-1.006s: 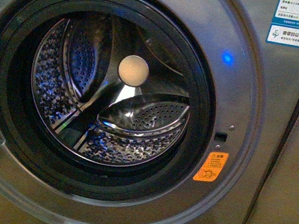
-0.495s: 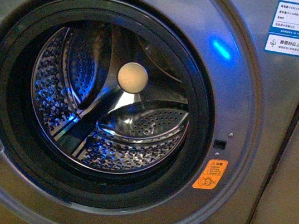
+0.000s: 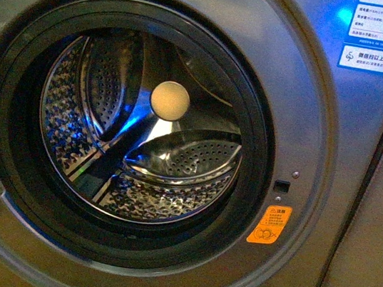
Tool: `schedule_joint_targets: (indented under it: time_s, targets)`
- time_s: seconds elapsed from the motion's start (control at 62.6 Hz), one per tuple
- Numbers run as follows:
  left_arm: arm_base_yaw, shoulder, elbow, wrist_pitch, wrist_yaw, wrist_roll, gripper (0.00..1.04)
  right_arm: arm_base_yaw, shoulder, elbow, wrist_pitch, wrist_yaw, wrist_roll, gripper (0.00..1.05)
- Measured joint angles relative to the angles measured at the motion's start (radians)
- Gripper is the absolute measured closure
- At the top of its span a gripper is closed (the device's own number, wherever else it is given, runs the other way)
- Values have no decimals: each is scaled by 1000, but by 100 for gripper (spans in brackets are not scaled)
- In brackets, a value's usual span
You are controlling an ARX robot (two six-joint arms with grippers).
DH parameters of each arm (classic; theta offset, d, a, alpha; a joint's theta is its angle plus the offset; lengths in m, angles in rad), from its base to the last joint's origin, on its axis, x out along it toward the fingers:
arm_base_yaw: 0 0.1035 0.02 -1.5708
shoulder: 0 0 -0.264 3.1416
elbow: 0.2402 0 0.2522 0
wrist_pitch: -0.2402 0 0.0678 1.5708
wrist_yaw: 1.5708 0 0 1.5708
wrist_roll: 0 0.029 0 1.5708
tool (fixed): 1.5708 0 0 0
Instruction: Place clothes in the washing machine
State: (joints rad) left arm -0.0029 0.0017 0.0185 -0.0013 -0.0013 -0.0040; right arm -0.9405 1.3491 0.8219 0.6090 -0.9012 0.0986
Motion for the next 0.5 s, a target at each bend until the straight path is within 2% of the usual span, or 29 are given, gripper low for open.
schedule_joint_targets:
  time_s: [0.08,0.16,0.256,0.303,0.431,0.495]
  targets:
    - [0,0,0,0,0,0,7,-57,135,174,-141,53,-18,7]
    - [0,0,0,0,0,0,7,-129,302,402,-346,111,5,7]
    - [0,0,0,0,0,0,7,-191,452,598,-574,103,46,7]
    - [0,0,0,0,0,0,7,-227,553,712,-788,62,34,7]
    - [0,0,0,0,0,0,7,-252,675,787,-1027,71,-58,7]
    - [0,0,0,0,0,0,7,-254,728,799,-1056,101,-119,7]
